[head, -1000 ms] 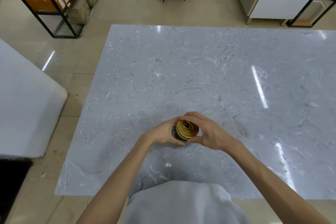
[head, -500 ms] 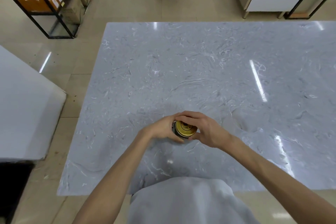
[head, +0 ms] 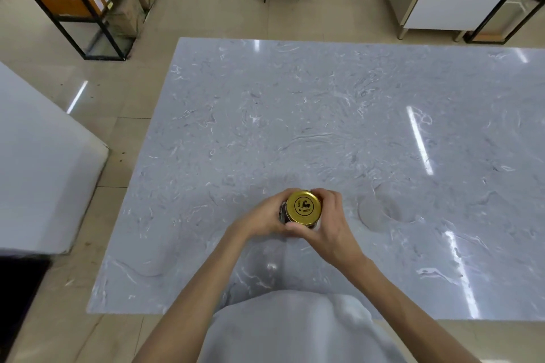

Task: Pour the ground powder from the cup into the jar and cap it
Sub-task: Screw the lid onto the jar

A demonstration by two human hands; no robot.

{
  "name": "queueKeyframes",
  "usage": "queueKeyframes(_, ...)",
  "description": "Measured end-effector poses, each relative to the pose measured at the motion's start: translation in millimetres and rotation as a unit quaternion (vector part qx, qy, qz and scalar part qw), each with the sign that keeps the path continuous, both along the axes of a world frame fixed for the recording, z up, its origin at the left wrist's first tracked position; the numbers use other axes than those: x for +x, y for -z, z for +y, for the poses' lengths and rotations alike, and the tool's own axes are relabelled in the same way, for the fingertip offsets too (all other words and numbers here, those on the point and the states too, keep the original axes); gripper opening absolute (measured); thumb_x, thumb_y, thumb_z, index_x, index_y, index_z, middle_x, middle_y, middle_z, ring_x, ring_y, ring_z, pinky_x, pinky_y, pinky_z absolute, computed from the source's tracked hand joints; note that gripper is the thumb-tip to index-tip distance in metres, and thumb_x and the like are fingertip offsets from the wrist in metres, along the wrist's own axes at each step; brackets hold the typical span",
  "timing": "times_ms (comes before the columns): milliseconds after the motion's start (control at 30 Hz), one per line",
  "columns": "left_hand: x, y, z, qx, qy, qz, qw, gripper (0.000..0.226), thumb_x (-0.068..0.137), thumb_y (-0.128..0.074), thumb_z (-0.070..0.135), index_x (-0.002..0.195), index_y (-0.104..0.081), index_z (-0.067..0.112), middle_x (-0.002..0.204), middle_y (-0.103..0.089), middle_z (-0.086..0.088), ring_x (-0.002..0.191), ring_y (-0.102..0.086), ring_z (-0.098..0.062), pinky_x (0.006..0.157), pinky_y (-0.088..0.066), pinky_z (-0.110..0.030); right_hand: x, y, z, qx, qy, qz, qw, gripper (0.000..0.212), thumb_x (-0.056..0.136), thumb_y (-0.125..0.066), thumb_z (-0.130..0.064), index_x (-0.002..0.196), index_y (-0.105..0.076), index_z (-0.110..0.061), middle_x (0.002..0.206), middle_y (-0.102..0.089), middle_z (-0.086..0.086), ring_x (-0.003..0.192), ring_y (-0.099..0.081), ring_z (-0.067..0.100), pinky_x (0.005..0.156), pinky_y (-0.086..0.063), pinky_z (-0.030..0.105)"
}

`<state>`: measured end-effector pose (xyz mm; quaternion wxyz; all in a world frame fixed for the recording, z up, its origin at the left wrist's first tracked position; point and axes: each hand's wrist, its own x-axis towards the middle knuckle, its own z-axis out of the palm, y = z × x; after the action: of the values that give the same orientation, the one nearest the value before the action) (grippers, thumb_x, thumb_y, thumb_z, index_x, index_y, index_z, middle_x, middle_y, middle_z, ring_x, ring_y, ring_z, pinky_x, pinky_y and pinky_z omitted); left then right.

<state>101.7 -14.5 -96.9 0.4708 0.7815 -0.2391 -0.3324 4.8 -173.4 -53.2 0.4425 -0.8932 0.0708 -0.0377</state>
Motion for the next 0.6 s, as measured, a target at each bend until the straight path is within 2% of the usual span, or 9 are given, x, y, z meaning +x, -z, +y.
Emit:
queueKeyframes(67,-1,1,-1,-0.004,-0.004,-0.007,1.000,0.081,0.064,-0.094,0.043,0.132,-0.050,0.052,0.120,-0.067,0.024,0.109,-0.067,-0.002,0.085,-0.061,-0.033,0,-3,-2,0.038,0.039,0.021,0.998,0.083,0.071,-0.063,-0.076,0.129,-0.041,-0.021,0.126,-0.043,-0.005,0.115,-0.048,0.003,0.092,-0.040,0.010)
queueKeyframes(133,-3,1,-4,-0.006,-0.008,-0.014,1.000,0.080,0.063,-0.094,0.044,0.129,-0.050,0.053,0.117,-0.068,0.025,0.106,-0.068,-0.002,0.084,-0.058,-0.029,7,-8,-2,0.056,0.006,0.012,0.998,0.072,0.087,-0.059,-0.062,0.142,-0.037,-0.021,0.143,-0.039,-0.006,0.132,-0.040,0.006,0.105,-0.035,0.018)
queueKeyframes(200,-4,1,-5,-0.001,-0.012,-0.023,1.000,0.077,0.064,-0.092,0.043,0.126,-0.048,0.057,0.115,-0.067,0.028,0.104,-0.068,0.000,0.082,-0.056,-0.028,11,-10,3,0.066,-0.047,0.013,0.997,0.063,0.096,-0.054,-0.049,0.150,-0.034,-0.022,0.154,-0.036,-0.007,0.142,-0.030,0.004,0.115,-0.028,0.024)
queueKeyframes(267,-5,4,-6,-0.005,-0.019,-0.025,1.000,0.077,0.064,-0.092,0.045,0.126,-0.048,0.059,0.116,-0.066,0.028,0.105,-0.067,0.000,0.086,-0.058,-0.032,2,-8,4,0.037,-0.023,0.018,0.999,0.056,0.098,-0.052,-0.043,0.149,-0.039,-0.023,0.153,-0.042,-0.007,0.139,-0.035,0.002,0.115,-0.030,0.025)
queueKeyframes(367,-7,6,-4,-0.010,-0.039,-0.022,0.999,0.081,0.061,-0.094,0.051,0.127,-0.048,0.058,0.120,-0.066,0.028,0.110,-0.065,0.000,0.095,-0.056,-0.039,-19,-2,-4,-0.013,0.049,-0.001,0.999,0.048,0.099,-0.052,-0.042,0.144,-0.046,-0.023,0.141,-0.055,-0.008,0.127,-0.049,0.002,0.105,-0.045,0.030)
queueKeyframes(433,-8,8,-6,-0.011,-0.035,-0.029,0.999,0.081,0.061,-0.094,0.051,0.127,-0.048,0.057,0.120,-0.066,0.027,0.110,-0.065,0.000,0.096,-0.056,-0.039,-14,-5,-5,-0.014,0.045,-0.003,0.999,0.051,0.100,-0.052,-0.040,0.146,-0.044,-0.020,0.145,-0.052,-0.006,0.131,-0.046,0.005,0.108,-0.042,0.030)
queueKeyframes(533,-7,5,-7,-0.010,-0.032,-0.036,0.999,0.079,0.063,-0.094,0.045,0.126,-0.048,0.056,0.117,-0.067,0.026,0.107,-0.067,-0.002,0.092,-0.058,-0.040,5,-14,8,0.065,0.015,0.028,0.997,0.055,0.101,-0.052,-0.035,0.151,-0.036,-0.018,0.156,-0.038,-0.004,0.143,-0.033,0.008,0.118,-0.029,0.029)
queueKeyframes(600,-6,4,-7,-0.010,-0.033,-0.022,0.999,0.079,0.062,-0.094,0.043,0.125,-0.048,0.058,0.116,-0.066,0.027,0.107,-0.067,-0.002,0.093,-0.058,-0.039,0,-14,12,0.066,0.036,0.035,0.997,0.051,0.102,-0.047,-0.040,0.149,-0.040,-0.022,0.152,-0.044,-0.007,0.137,-0.039,0.003,0.112,-0.033,0.023)
